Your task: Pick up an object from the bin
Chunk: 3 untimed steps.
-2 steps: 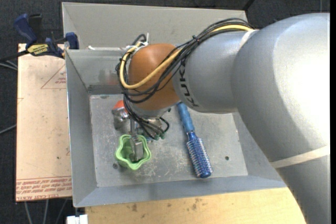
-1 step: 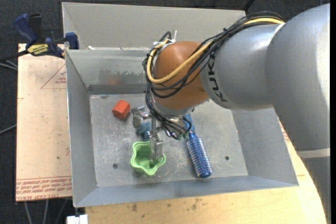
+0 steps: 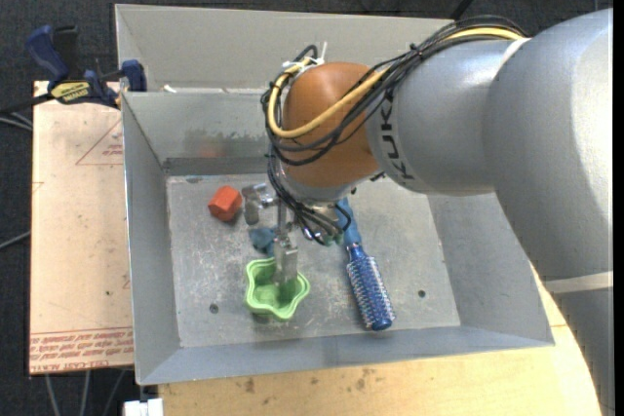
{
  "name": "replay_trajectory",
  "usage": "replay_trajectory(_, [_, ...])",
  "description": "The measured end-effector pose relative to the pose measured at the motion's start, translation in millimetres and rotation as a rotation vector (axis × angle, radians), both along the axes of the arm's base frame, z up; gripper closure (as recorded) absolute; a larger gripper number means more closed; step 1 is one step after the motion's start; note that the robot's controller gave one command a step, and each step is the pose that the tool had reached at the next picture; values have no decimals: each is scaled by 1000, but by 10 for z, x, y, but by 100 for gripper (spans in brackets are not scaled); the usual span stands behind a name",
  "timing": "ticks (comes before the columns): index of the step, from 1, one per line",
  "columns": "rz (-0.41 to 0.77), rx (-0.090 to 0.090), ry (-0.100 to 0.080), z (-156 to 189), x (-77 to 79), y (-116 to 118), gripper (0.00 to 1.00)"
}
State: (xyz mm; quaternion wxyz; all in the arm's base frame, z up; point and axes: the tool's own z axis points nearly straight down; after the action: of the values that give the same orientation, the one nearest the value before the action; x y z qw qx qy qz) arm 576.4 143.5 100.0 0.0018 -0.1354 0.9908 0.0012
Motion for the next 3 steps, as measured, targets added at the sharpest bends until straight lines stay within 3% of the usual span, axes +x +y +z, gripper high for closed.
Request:
replay_trajectory(1, [-117, -1, 5, -308, -67, -37, 0])
replay_trajectory(2, [-118, 1, 4, -305, -62, -33, 0])
replay_trajectory(3, [-119, 2, 3, -293, -55, -30, 100])
